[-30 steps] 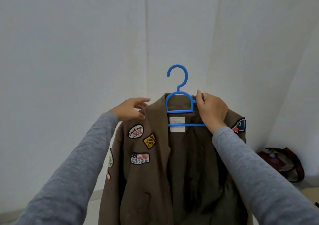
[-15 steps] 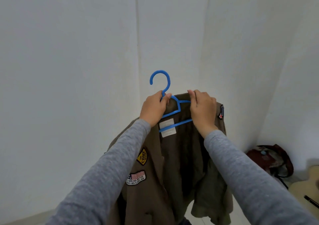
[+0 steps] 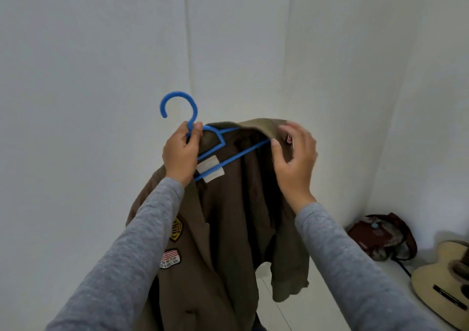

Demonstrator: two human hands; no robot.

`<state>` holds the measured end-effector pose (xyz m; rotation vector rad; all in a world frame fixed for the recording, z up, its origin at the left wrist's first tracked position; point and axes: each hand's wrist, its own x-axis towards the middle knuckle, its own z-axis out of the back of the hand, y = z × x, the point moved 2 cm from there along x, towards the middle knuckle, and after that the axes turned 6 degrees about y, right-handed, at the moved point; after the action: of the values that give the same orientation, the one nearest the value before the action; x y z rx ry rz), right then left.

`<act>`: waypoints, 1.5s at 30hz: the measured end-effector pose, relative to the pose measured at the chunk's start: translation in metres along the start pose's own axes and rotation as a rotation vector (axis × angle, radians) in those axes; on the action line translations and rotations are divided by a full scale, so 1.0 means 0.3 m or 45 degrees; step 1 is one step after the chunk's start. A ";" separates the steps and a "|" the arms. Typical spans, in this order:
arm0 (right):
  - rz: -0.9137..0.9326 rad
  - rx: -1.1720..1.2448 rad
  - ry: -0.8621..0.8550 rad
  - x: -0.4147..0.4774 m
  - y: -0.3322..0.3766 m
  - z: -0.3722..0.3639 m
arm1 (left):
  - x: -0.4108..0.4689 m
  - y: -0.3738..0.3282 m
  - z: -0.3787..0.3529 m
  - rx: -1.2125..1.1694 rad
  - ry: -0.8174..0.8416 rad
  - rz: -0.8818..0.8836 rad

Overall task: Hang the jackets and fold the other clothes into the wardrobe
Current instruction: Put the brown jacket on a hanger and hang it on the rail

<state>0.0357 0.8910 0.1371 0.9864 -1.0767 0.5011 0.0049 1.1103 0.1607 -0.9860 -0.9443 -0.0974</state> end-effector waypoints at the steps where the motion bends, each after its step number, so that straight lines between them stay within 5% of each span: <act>1: -0.125 -0.032 0.024 0.008 -0.027 0.013 | 0.008 0.003 0.016 -0.049 -0.025 0.019; 6: -0.391 -0.275 0.670 -0.025 -0.134 -0.024 | 0.019 0.024 0.071 -0.120 -0.050 0.054; 11: -0.297 -0.373 0.563 -0.017 -0.098 -0.047 | 0.005 0.031 0.078 0.145 -0.108 0.008; 17: -0.109 0.191 0.432 -0.153 0.055 -0.146 | -0.013 0.003 0.035 0.289 -0.175 -0.012; 21: -0.012 0.286 0.408 -0.186 0.087 -0.156 | -0.017 0.018 0.040 0.359 -0.117 -0.034; 29: -0.520 0.707 -0.105 0.090 0.038 -0.024 | -0.007 0.079 0.098 0.571 0.060 -0.135; 34: -0.408 0.785 -0.094 0.107 0.106 -0.010 | -0.002 0.082 0.067 0.751 0.209 -0.116; 38: -0.143 0.841 0.163 0.010 0.180 -0.045 | 0.012 0.086 0.058 0.582 0.132 0.042; 41: 0.178 0.566 0.778 -0.079 0.202 -0.109 | 0.046 0.070 0.061 0.278 0.015 0.140; 43: 0.132 0.491 1.079 -0.108 0.165 -0.131 | 0.052 0.057 0.061 0.167 0.040 0.090; 45: 0.004 0.494 0.852 -0.091 0.121 -0.114 | 0.046 0.056 0.066 0.074 0.103 0.030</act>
<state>0.0136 0.9416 0.1234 1.0399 -0.3831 0.9841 0.0085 1.1392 0.1634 -0.9326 -0.8568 -0.0888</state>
